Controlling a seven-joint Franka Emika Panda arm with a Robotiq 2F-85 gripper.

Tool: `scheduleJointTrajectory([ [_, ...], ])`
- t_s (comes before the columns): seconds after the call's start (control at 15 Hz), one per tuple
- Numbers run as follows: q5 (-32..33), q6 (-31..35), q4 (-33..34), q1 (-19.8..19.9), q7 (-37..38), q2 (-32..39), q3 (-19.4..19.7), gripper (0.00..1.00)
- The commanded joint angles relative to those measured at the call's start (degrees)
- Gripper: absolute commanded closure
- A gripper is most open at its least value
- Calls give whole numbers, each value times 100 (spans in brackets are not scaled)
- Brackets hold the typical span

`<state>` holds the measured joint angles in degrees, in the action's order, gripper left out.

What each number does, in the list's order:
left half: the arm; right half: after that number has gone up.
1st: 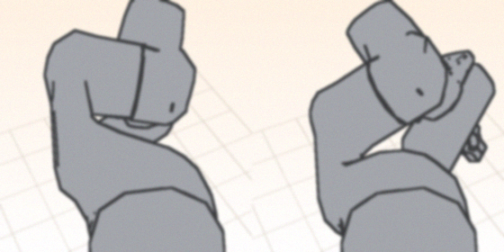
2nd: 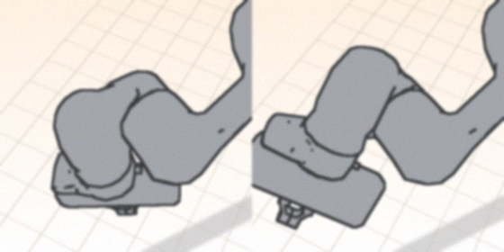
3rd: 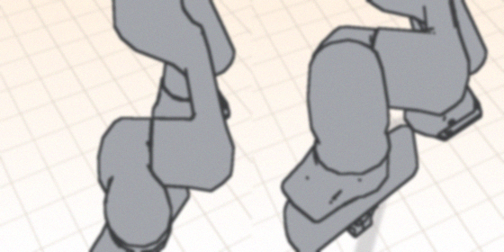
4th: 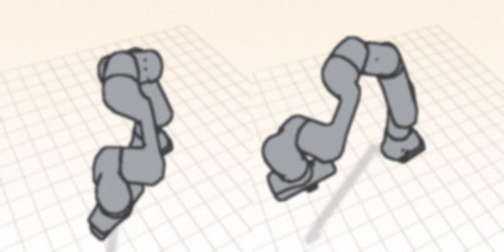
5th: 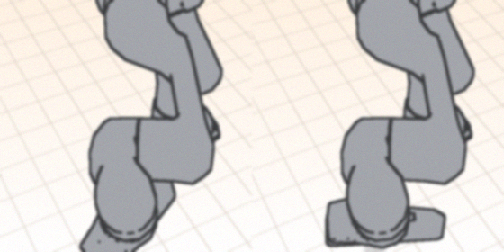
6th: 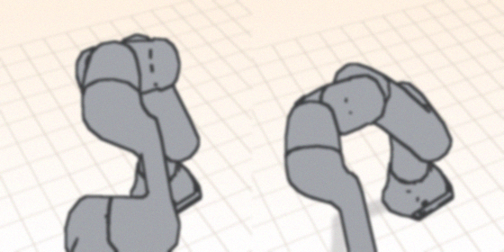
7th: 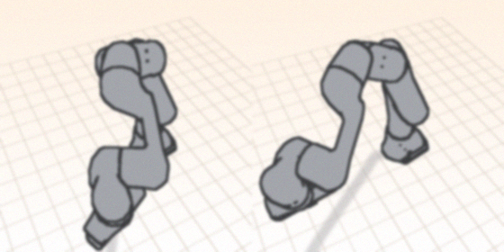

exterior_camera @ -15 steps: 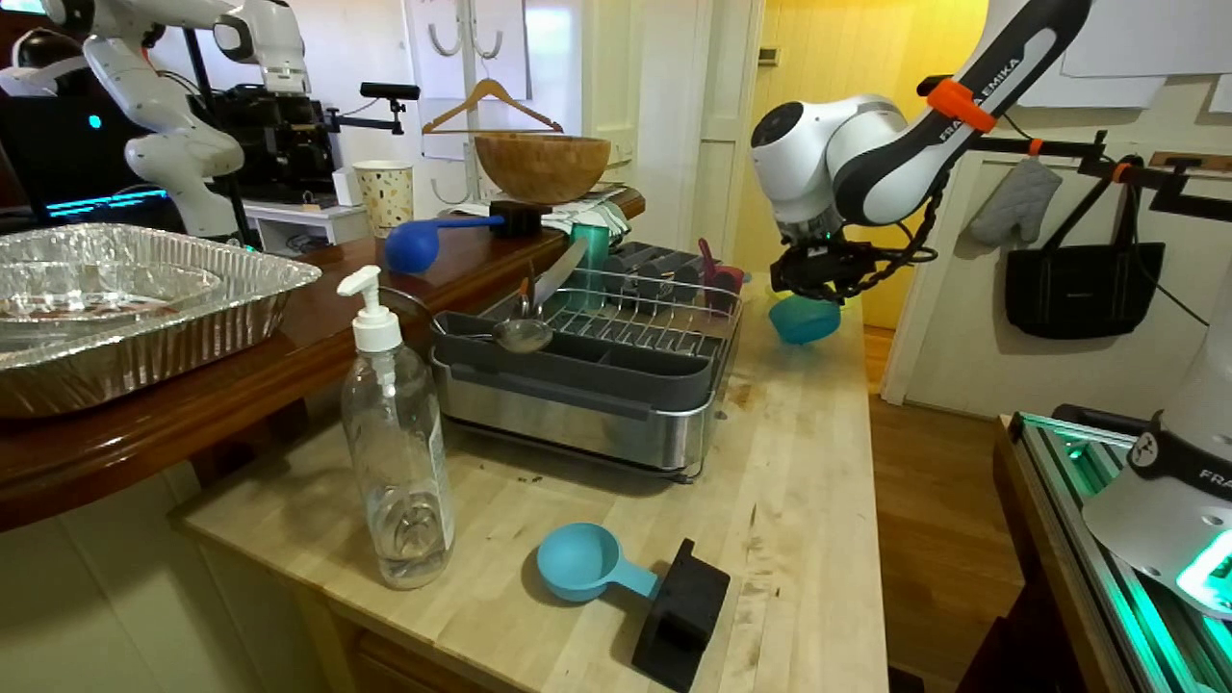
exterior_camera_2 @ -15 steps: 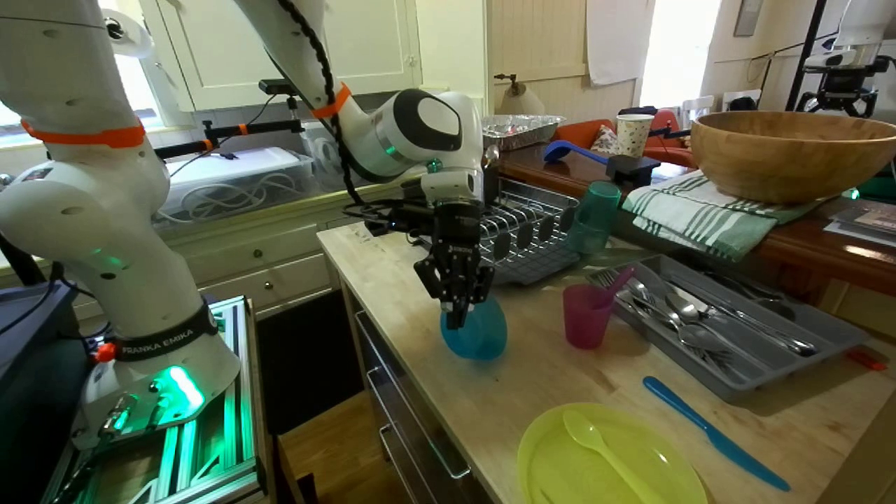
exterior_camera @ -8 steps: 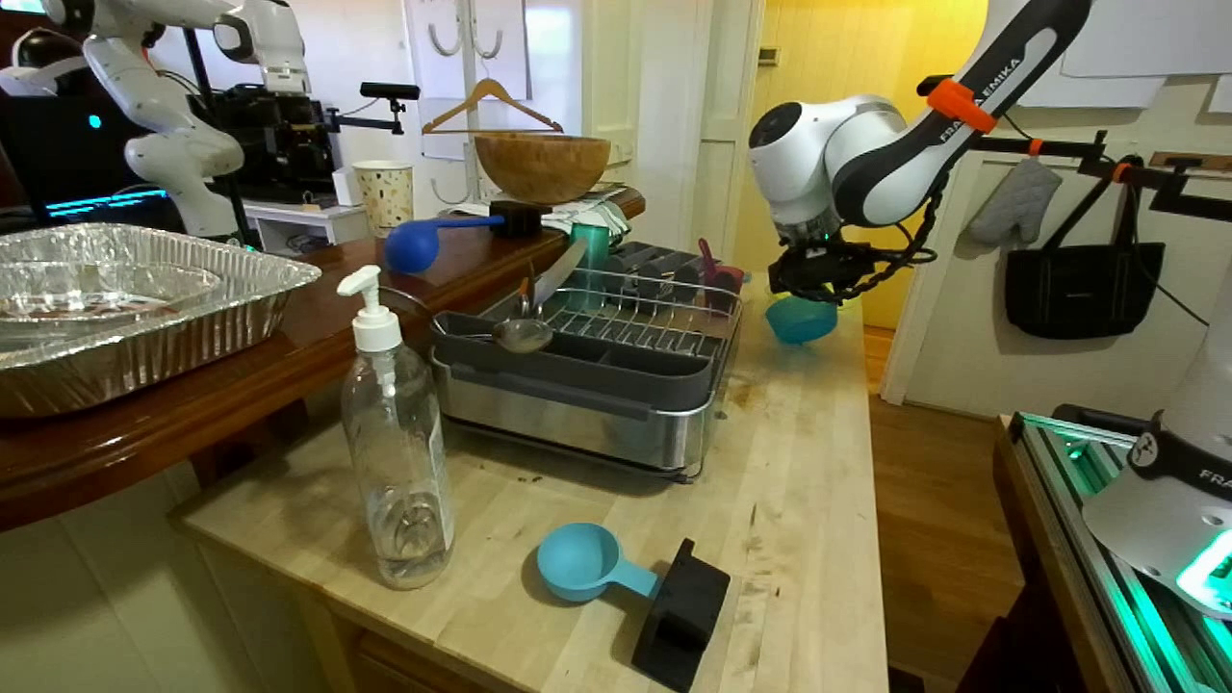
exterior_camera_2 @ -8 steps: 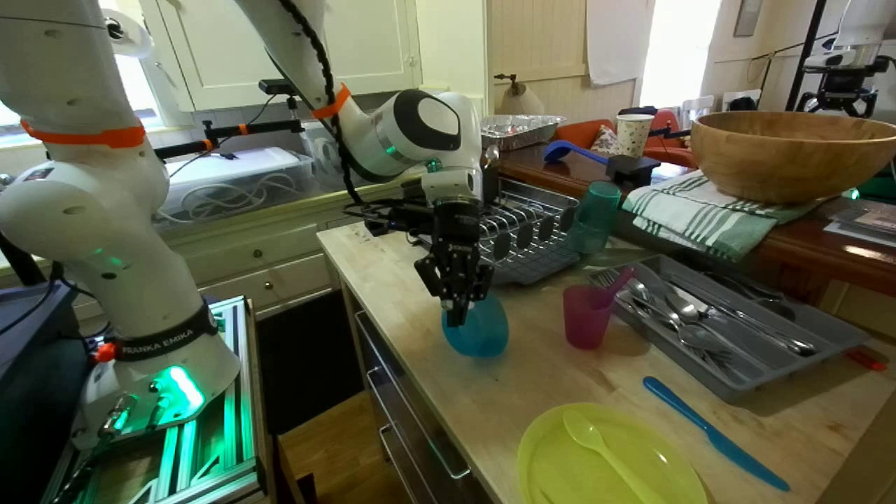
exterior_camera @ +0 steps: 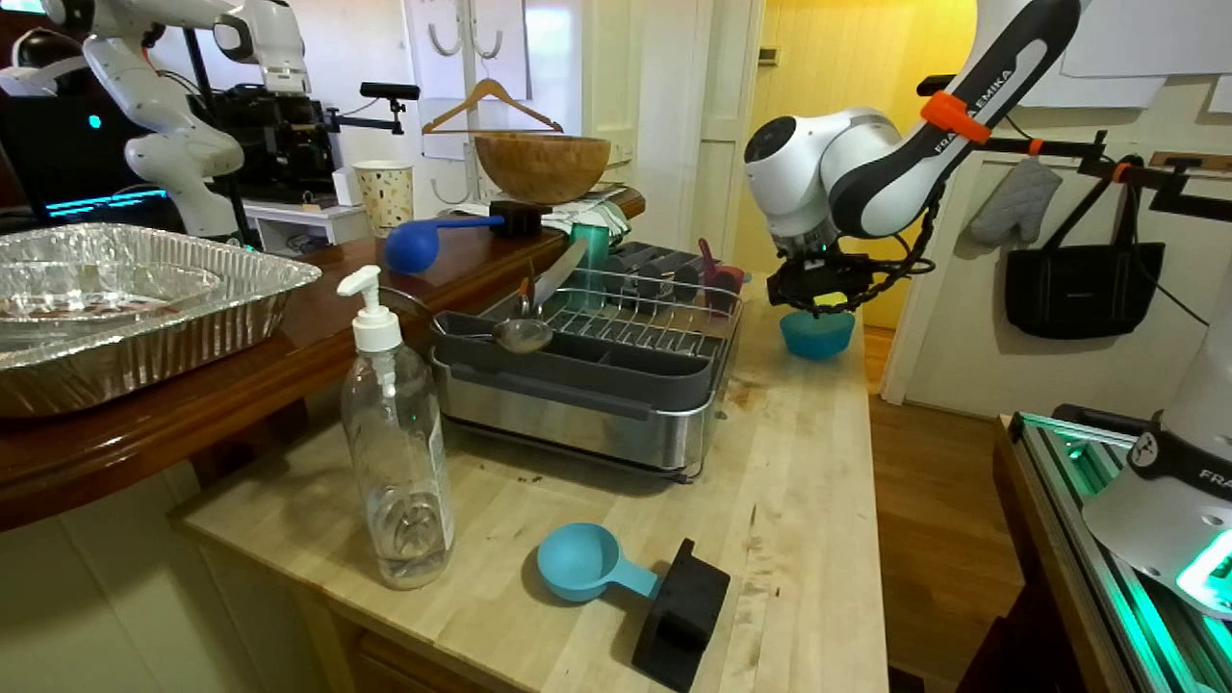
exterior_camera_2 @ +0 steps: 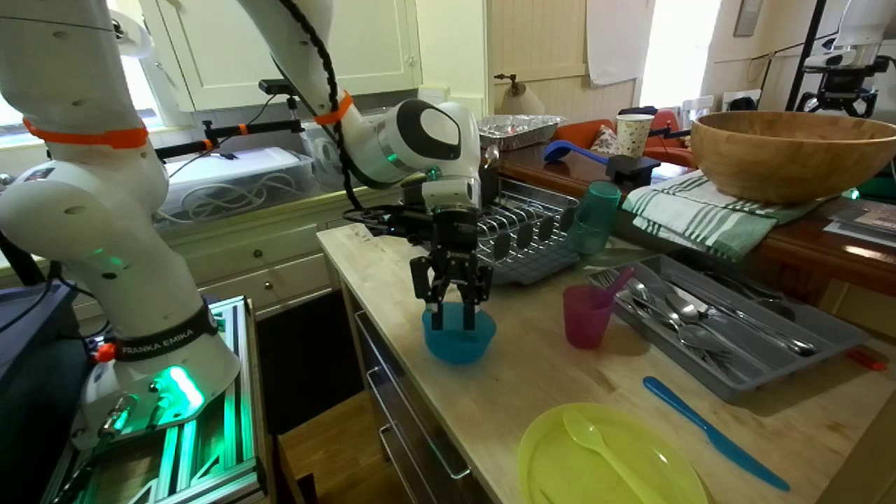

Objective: Turn the blue bowl upside down, then place the blue spoon inside

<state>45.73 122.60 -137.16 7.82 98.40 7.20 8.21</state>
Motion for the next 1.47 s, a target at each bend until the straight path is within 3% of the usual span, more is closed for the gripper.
scheduleJointTrajectory([
  [0.0, 120, 250, -75, -53, 268, -24, 50, 9],
  [0.07, 91, 284, -74, -51, 269, -60, 49, 1],
  [0.73, -440, 932, 93, 149, 112, -540, 215, 0],
  [1.0, -1297, 1274, 321, 344, -296, -572, 394, 0],
  [1.07, -875, 1044, 279, 241, -57, -549, 324, 0],
  [1.4, -1159, 1108, 377, 325, -236, -558, 391, 0],
])
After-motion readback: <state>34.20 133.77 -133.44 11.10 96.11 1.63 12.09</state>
